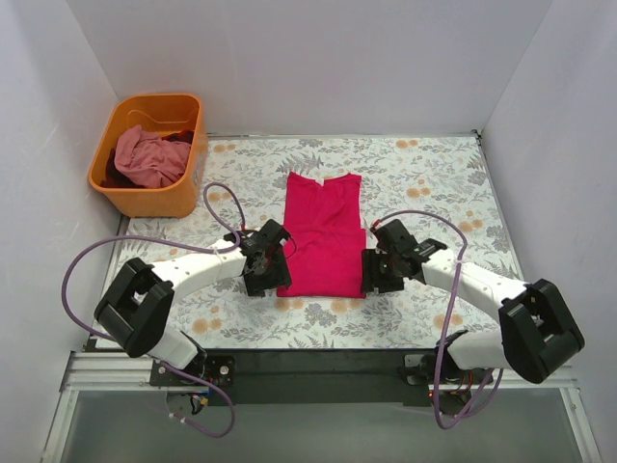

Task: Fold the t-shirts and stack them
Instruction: Fold the tshirt

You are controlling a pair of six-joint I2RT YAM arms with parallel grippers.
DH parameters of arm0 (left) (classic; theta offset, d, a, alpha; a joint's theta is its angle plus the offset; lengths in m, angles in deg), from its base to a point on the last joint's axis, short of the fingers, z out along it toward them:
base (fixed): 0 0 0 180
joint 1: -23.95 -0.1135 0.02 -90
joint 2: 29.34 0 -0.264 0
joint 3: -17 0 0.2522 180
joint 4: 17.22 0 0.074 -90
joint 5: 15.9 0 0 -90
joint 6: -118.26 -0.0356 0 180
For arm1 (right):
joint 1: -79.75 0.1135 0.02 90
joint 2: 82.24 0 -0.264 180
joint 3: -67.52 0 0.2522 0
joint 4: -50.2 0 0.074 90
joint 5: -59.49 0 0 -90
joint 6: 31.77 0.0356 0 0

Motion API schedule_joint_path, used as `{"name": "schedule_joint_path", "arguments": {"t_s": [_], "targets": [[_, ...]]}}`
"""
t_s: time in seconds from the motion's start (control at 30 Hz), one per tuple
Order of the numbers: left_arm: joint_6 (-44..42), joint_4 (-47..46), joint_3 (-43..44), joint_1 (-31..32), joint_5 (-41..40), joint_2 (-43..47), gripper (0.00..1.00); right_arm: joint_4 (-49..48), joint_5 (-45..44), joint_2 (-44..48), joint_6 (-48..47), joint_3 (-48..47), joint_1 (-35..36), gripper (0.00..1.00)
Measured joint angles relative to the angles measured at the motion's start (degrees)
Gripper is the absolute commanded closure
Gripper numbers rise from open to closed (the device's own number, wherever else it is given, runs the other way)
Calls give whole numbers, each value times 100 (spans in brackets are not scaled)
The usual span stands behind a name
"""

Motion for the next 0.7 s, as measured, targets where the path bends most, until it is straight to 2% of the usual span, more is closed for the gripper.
{"name": "schedule_joint_path", "arguments": {"t_s": [0.27, 0.7], "targets": [[-39, 142, 55, 96, -157, -66, 41, 20, -472, -503, 238, -341, 507, 50], [-37, 140, 55, 197, -181, -66, 41, 269, -1032, -1154, 417, -671, 929, 55]]}}
